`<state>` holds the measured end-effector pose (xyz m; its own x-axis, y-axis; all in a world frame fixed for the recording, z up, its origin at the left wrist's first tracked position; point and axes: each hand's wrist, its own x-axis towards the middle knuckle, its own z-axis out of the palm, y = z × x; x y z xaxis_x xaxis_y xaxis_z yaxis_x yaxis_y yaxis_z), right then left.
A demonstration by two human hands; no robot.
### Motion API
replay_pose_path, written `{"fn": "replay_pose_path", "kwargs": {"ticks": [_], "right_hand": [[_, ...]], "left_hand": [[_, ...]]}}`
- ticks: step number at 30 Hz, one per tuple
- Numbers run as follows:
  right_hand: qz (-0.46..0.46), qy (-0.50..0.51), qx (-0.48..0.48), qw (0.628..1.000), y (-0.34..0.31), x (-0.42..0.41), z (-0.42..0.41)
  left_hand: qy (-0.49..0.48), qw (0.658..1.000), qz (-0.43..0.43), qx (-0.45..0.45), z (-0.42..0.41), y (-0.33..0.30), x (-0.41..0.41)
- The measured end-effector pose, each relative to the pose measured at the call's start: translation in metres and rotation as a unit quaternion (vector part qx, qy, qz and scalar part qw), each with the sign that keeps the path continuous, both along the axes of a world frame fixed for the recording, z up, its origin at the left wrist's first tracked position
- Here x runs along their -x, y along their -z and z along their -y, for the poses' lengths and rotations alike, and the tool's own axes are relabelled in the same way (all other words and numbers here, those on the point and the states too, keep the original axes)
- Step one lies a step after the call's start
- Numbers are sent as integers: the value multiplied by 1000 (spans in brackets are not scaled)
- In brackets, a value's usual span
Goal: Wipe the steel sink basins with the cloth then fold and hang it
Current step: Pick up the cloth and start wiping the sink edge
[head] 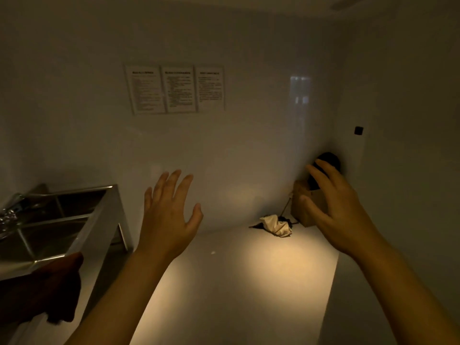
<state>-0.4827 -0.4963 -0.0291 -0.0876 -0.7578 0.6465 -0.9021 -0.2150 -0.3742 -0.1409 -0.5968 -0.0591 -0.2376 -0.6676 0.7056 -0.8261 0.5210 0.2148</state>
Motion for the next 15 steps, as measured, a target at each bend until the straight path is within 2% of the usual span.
{"fn": "replay_pose_path", "kwargs": {"ticks": [8,15], "right_hand": [[21,-38,-12,999,16,16,91],[-16,-39,-28,999,27,13,186]], "left_hand": [[-43,999,5,-26,71,8,14],[-42,999,-8,-18,159,27,13]]}}
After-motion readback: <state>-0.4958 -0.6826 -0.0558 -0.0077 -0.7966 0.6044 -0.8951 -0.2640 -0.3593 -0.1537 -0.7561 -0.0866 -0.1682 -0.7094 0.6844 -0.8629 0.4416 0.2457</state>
